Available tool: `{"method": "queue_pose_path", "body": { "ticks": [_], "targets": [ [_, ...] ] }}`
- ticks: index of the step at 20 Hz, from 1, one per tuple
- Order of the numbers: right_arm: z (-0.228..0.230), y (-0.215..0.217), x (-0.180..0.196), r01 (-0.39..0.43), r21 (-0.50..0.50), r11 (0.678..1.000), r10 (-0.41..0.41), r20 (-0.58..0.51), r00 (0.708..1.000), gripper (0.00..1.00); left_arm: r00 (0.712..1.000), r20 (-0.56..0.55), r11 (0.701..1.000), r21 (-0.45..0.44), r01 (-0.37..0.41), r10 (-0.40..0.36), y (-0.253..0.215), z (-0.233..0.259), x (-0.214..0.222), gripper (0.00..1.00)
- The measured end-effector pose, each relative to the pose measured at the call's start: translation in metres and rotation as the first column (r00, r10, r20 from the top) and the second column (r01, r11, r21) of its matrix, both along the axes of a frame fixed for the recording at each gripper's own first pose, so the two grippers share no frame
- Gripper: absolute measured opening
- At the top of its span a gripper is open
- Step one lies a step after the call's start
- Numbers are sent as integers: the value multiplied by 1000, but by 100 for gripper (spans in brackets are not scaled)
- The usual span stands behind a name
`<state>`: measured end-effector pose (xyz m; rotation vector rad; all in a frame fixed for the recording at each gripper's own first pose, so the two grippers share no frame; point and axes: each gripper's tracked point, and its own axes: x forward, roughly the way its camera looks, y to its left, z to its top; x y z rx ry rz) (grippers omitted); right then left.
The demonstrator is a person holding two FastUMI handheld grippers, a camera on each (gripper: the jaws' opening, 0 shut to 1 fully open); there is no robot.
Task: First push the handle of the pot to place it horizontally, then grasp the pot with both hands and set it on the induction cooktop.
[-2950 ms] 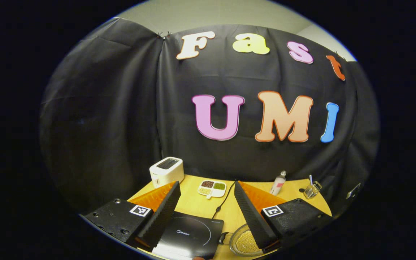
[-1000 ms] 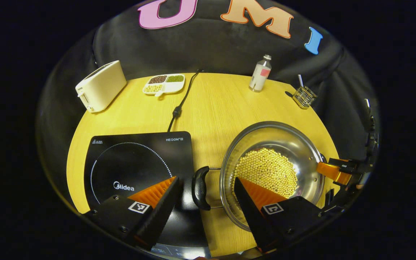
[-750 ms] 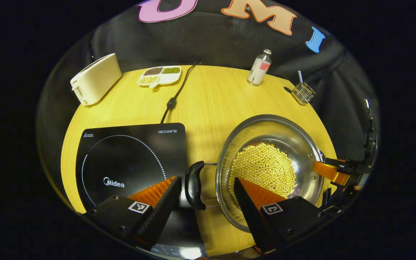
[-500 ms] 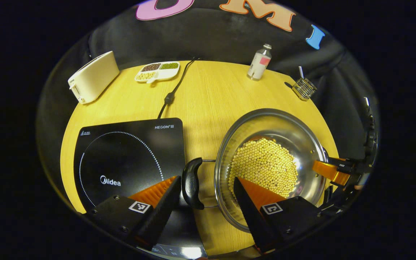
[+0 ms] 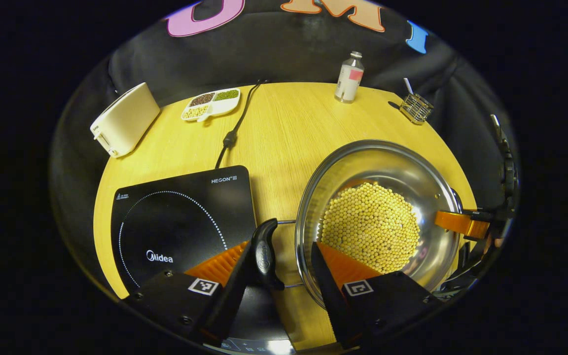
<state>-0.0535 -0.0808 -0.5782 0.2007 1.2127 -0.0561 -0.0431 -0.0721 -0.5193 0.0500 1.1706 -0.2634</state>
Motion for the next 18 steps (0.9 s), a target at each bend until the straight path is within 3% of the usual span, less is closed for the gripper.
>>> {"method": "queue_pose_path", "body": {
  "ticks": [1,2,3,4,5,7,8,9,10,11,12,13,14,15,18],
  "targets": [
    [-2,1,-2,4,5,1000,-4,1,1000,61,1000,-2,1000,9,-3,3,2,-2,1,77],
    [-1,0,-2,-3,7,1000,3,2,1000,51,1000,-2,1000,11,-5,5,4,0,0,76],
    [3,0,-2,-3,10,1000,3,3,1000,51,1000,1,1000,14,-4,4,2,-1,2,73],
    [3,2,-2,-3,12,1000,3,7,1000,61,1000,-4,1000,22,2,-2,3,-1,2,71],
    [3,1,-2,-3,10,1000,3,13,1000,56,1000,-2,1000,27,4,-4,3,-1,2,71],
    [10,1,-1,0,11,1000,0,27,1000,56,1000,8,999,34,8,-8,3,0,5,73],
    [7,0,4,11,15,1000,-12,39,999,49,1000,15,999,38,11,-12,2,0,5,71],
    [10,1,0,10,10,1000,-11,39,999,41,999,37,999,37,23,-24,3,6,8,70],
    [11,1,1,6,6,1000,-7,44,999,47,997,58,998,45,42,-45,3,11,12,73],
    [15,1,1,8,6,1000,-8,50,999,47,995,72,996,50,69,-73,1,16,14,70],
    [20,5,4,7,18,1000,-8,64,998,41,988,100,993,-2,115,-115,-16,26,18,72],
    [22,9,8,0,31,1000,-2,77,997,47,981,137,988,-57,145,-136,-40,33,26,62],
    [21,12,9,-10,19,1000,9,69,998,41,976,163,987,-41,152,-144,-51,37,29,53],
    [19,14,10,-18,14,1000,17,67,998,47,973,168,986,-27,162,-155,-50,36,32,43],
    [17,21,12,2,33,999,-4,55,999,47,982,123,989,-24,148,-144,-51,27,25,48]
  ]
}}
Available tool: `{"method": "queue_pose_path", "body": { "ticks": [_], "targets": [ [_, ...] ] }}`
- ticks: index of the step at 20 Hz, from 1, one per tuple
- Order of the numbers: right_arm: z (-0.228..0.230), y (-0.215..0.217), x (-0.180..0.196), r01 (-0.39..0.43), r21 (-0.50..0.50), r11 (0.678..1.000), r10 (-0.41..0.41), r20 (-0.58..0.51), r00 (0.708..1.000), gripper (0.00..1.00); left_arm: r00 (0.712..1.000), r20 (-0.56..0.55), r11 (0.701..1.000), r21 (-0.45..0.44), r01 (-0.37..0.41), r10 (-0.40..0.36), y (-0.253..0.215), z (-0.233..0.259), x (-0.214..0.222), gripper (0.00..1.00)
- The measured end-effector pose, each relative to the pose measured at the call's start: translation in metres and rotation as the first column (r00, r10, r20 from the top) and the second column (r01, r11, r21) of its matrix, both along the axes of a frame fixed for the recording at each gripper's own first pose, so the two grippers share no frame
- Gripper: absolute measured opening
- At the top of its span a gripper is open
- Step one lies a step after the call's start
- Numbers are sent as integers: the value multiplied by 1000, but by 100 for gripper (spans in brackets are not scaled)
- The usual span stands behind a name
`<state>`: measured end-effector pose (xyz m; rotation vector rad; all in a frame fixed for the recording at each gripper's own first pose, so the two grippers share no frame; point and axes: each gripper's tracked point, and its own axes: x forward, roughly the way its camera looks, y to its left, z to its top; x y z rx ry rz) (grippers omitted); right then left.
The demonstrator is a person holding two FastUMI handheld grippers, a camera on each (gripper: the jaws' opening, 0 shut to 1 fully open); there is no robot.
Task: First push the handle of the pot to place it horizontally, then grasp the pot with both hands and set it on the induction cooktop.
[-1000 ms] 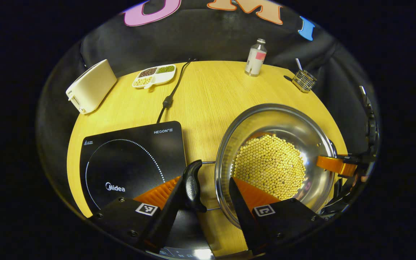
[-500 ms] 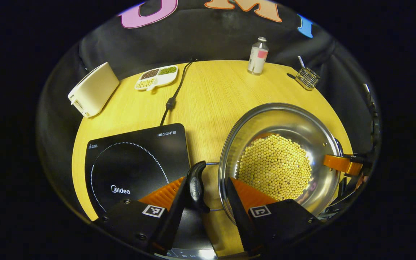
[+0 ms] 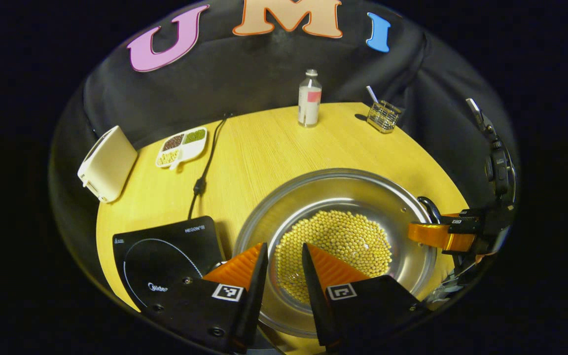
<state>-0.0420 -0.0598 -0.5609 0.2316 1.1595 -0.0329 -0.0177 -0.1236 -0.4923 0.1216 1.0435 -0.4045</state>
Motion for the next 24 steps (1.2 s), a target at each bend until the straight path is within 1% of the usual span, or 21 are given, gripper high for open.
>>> {"method": "queue_pose_path", "body": {
  "ticks": [1,2,3,4,5,6,8,9,10,12,13,14,15,16,18,19,20,21,22,23,24],
  "targets": [
    [0,-2,-2,-4,-5,1000,4,5,1000,41,1000,-7,1000,19,-24,24,9,-2,0,45],
    [0,-2,-3,-7,-9,1000,8,8,1000,47,998,-9,997,41,-61,61,22,-3,-2,48],
    [0,-2,-2,-7,-8,1000,7,12,1000,47,995,-7,995,40,-95,95,31,-3,-1,52],
    [0,-1,-2,-6,-8,1000,7,11,1000,47,992,-17,992,28,-125,126,38,-4,-3,64],
    [0,-1,-3,-7,-7,1000,7,12,1000,41,988,-33,988,28,-149,150,47,-6,-7,77],
    [1,-1,-2,-8,-5,1000,8,15,1000,47,984,-54,985,36,-169,171,56,-8,-10,81],
    [1,-1,1,-17,-12,1000,18,25,1000,46,984,-32,984,17,-177,177,55,-7,-5,80],
    [0,-2,0,-22,-14,1000,22,22,1000,46,983,-38,984,39,-176,178,61,-8,-6,78],
    [0,-3,1,-18,-6,1000,18,16,1000,43,981,-52,981,58,-185,188,67,-10,-9,81],
    [-4,-3,-1,-17,1,1000,17,9,1000,47,974,-31,974,15,-225,225,67,-7,-7,83],
    [-6,-3,-1,-16,6,1000,16,8,1000,47,971,-49,972,0,-234,234,65,-9,-10,83],
    [-8,-4,-2,-15,13,1000,15,5,1000,41,969,-75,972,3,-236,235,69,-14,-16,82],
    [-11,-5,-2,-15,20,1000,15,2,1000,47,967,-98,972,9,-237,237,70,-17,-20,85],
    [-13,-5,-2,-17,27,999,17,-1,1000,47,963,-114,970,7,-245,244,70,-20,-20,83],
    [-17,-6,-2,-14,41,999,14,-8,1000,47,958,-133,966,-10,-257,253,64,-23,-21,86],
    [-17,-7,-3,-17,44,999,17,-6,1000,41,958,-143,967,-14,-255,250,61,-24,-23,86],
    [-18,-9,-1,-22,43,999,22,-6,1000,47,958,-147,969,-8,-249,245,59,-24,-24,86],
    [-19,-8,0,-25,46,999,26,-8,1000,41,962,-139,971,-1,-237,235,58,-25,-21,86],
    [-19,-8,1,-30,48,998,31,-10,999,41,964,-137,974,13,-227,227,58,-26,-21,86],
    [-17,-9,0,-35,48,998,36,-8,999,47,965,-141,975,33,-218,220,60,-29,-22,86],
    [-18,-11,2,-41,51,998,42,-4,999,47,967,-139,977,52,-209,214,60,-29,-22,85]
  ]
}}
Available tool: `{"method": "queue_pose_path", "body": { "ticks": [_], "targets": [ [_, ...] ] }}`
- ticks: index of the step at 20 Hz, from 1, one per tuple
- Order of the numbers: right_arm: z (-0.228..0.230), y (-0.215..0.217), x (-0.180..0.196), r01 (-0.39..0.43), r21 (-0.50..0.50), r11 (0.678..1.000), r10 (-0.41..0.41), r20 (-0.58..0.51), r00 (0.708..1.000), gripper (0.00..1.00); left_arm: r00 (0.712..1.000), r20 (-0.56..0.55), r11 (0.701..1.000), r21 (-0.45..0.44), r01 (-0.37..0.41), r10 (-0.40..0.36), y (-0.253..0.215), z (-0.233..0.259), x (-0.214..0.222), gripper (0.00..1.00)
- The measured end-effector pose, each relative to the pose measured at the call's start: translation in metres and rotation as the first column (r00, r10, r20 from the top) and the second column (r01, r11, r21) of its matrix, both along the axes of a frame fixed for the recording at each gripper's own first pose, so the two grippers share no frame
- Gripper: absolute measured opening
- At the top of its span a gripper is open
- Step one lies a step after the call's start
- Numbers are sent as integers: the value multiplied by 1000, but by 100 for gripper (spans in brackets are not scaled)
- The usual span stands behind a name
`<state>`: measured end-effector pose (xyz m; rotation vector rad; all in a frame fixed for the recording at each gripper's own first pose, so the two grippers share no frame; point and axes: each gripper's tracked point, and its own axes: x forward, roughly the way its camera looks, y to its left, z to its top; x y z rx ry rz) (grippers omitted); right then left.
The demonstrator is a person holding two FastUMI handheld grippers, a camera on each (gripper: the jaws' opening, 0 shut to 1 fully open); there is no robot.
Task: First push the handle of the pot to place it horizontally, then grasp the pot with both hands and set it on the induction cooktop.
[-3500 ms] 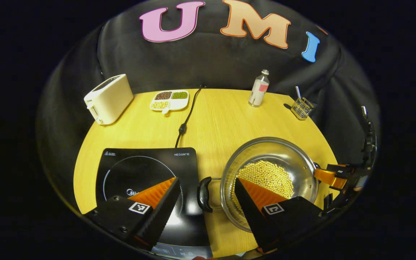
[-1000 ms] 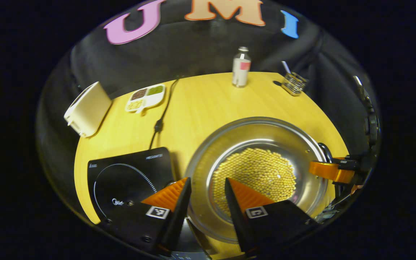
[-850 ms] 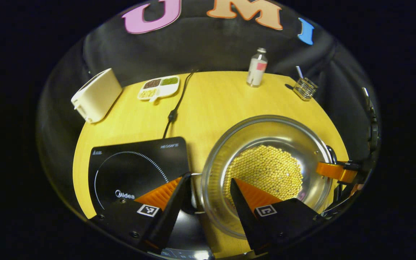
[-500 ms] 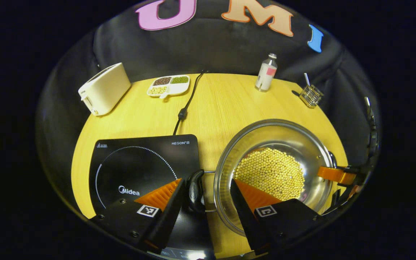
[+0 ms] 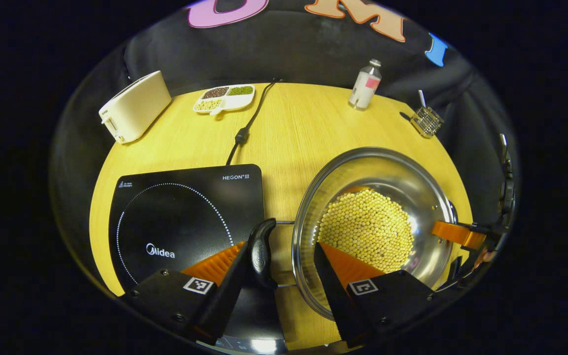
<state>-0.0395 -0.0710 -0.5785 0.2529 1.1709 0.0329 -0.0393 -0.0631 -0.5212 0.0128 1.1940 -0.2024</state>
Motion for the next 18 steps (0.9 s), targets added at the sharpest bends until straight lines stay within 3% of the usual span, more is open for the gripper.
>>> {"method": "queue_pose_path", "body": {
  "ticks": [2,3,4,5,11,18],
  "targets": [
    [-2,-2,4,-6,11,1000,6,6,1000,41,1000,1,999,21,26,-26,0,-2,2,83],
    [-2,-2,5,-11,15,1000,11,6,1000,41,999,-9,999,34,35,-35,1,-4,1,76],
    [-3,-2,6,-18,13,1000,18,2,1000,47,999,-1,998,39,44,-44,0,-3,2,77],
    [-3,-2,5,-24,7,1000,24,2,1000,46,999,-5,998,41,50,-50,1,-4,2,72],
    [-1,-3,3,-44,-7,999,44,19,999,47,999,6,999,9,51,-51,-2,-2,3,65],
    [4,-3,4,-39,-5,999,39,36,999,46,999,-4,999,-21,38,-38,-2,2,-2,65]
  ]
}}
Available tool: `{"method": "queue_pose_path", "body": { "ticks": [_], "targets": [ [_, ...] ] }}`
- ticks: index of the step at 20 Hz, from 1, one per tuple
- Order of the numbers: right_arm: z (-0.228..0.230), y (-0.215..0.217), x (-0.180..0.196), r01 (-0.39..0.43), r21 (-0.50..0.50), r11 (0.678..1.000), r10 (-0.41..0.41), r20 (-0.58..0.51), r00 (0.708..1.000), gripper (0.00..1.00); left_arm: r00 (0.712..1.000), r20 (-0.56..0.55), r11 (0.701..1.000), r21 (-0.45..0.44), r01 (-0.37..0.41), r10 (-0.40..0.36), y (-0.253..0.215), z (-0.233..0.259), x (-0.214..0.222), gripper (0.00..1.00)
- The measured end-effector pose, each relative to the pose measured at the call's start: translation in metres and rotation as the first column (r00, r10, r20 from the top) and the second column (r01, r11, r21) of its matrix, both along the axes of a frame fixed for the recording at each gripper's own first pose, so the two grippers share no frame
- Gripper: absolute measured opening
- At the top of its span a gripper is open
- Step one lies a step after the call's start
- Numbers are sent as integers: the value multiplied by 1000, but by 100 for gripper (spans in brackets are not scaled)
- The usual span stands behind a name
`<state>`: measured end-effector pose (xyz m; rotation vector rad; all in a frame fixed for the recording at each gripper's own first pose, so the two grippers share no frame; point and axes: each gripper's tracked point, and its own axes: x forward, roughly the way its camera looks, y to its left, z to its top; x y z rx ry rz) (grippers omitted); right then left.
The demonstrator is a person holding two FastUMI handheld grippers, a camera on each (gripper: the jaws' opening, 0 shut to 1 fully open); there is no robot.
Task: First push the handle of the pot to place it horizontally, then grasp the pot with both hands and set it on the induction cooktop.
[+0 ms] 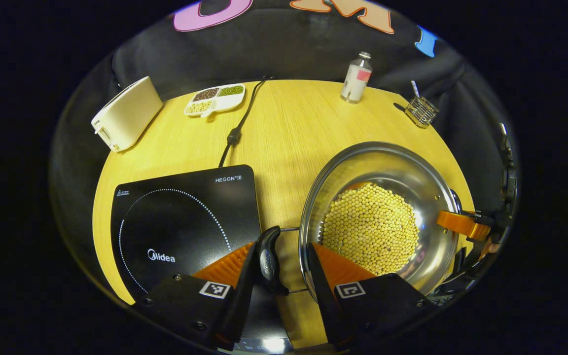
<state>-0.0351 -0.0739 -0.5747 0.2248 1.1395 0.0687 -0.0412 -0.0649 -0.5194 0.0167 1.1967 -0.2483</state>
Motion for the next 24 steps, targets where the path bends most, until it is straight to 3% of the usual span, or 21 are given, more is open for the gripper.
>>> {"method": "queue_pose_path", "body": {
  "ticks": [5,6,8,10,12,14,17,18,22,24],
  "targets": [
    [15,5,4,-2,3,1000,2,19,1000,47,1000,17,1000,-7,-3,3,8,13,6,64],
    [19,7,7,-3,4,1000,3,25,1000,41,1000,22,1000,-8,-4,4,11,16,7,64],
    [27,15,13,-1,5,1000,1,40,999,41,999,33,1000,-14,-7,7,16,23,11,64],
    [36,24,18,-4,2,1000,4,49,999,46,999,37,1000,-17,-15,16,25,31,14,64],
    [45,37,19,-11,4,1000,11,53,999,41,999,40,1000,-17,-22,23,38,38,16,63],
    [51,55,20,-20,8,1000,19,57,998,46,998,43,999,-15,-38,39,54,45,16,63],
    [59,85,23,-44,16,999,43,62,997,46,997,44,998,-13,-61,62,87,52,16,63],
    [63,100,23,-51,19,999,49,62,997,41,996,38,997,-14,-75,76,99,55,14,63],
    [68,150,19,-75,29,997,73,62,995,46,994,34,994,-5,-106,106,146,61,12,65],
    [66,174,17,-84,37,996,81,62,995,41,991,27,992,-2,-129,129,168,60,10,65]
  ]
}}
